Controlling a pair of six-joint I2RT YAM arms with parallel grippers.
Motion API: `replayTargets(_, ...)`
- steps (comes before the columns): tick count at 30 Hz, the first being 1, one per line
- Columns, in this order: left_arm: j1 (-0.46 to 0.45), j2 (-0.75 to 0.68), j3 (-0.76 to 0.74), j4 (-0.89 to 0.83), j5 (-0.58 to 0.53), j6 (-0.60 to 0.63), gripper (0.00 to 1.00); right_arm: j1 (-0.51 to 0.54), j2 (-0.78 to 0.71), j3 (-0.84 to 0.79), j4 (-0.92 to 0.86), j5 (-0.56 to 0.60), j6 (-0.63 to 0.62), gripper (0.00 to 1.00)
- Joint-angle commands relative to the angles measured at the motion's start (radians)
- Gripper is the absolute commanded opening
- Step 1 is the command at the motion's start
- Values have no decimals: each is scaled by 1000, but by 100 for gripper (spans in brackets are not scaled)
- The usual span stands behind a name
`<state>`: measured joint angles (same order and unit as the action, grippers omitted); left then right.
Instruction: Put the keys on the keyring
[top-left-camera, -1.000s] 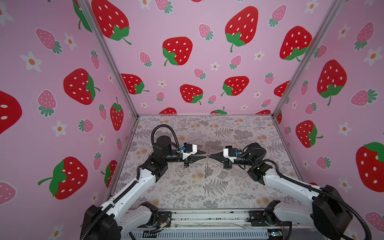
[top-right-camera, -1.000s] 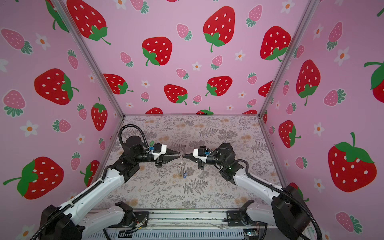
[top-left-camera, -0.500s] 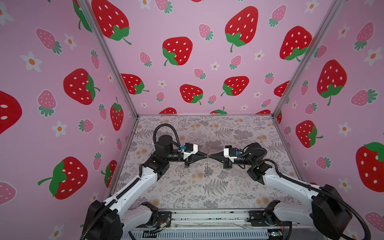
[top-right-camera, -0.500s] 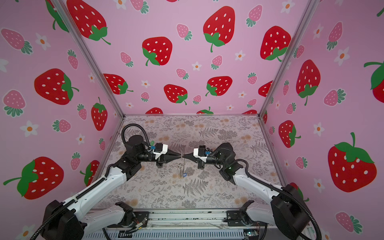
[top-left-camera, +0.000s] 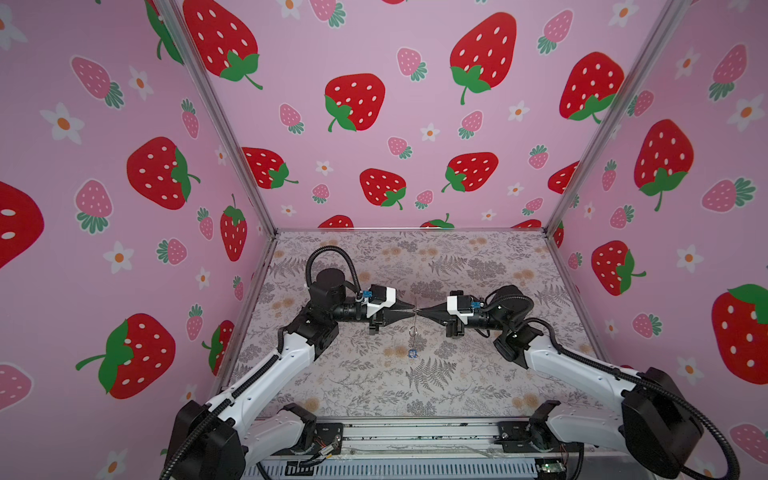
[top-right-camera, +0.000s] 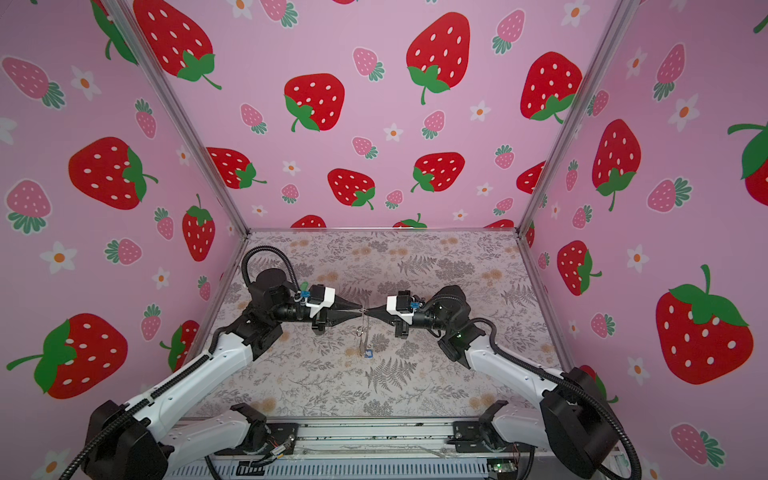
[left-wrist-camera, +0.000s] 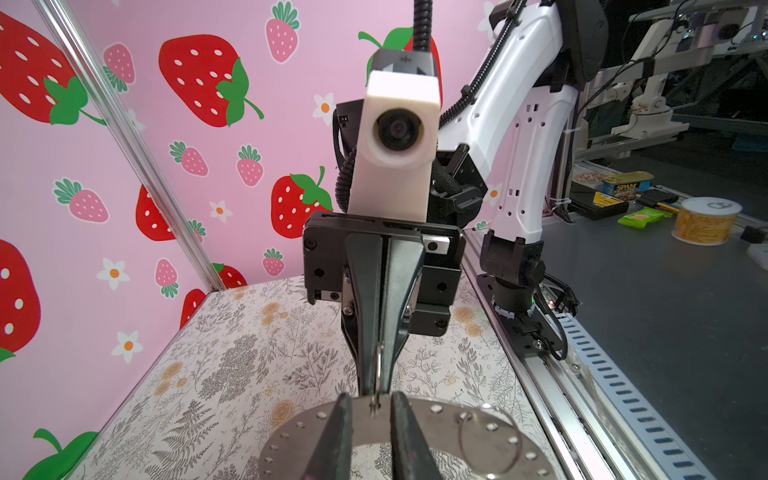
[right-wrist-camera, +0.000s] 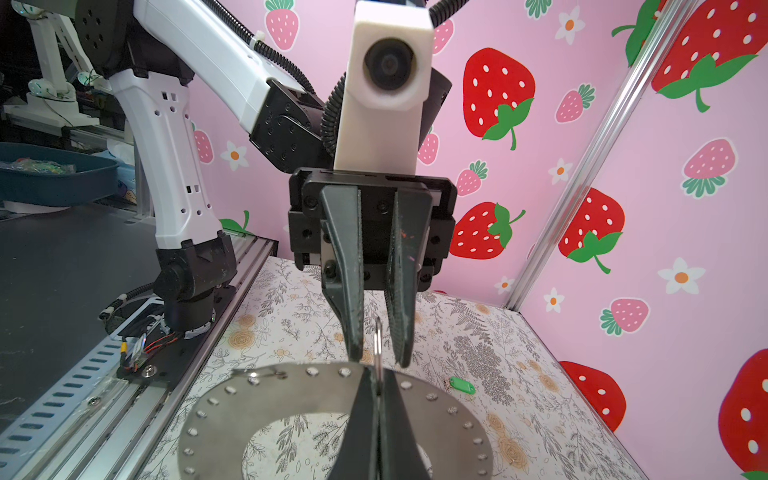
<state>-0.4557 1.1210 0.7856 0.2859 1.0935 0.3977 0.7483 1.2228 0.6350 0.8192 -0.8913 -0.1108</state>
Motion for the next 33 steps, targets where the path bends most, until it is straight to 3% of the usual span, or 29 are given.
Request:
replayTargets(1, -3, 2, 50, -4, 37, 20, 17, 3, -4, 24, 57, -12, 11, 0)
replayTargets(20, -12, 29, 76, -4, 46, 21, 12, 6, 5, 23, 76, -16, 23, 0)
replayTargets(23, -14, 34, 82, -11, 53, 26, 7, 6, 7, 21, 81, -15, 25, 0)
replayTargets(24, -14, 36, 85, -18, 55, 31, 0, 5, 8, 21, 80, -17, 26, 0)
replayTargets(27, -16, 38, 92, -39, 57, 48, 0, 7, 7, 20, 77, -14, 24, 0)
replayTargets(30, -14, 36, 101, -60, 57, 60, 0, 6, 7, 15, 66, 2, 19, 8)
replayTargets(33, -11, 24, 109, -144, 36, 112, 0, 5, -8, -9, 49, 56, 1, 26)
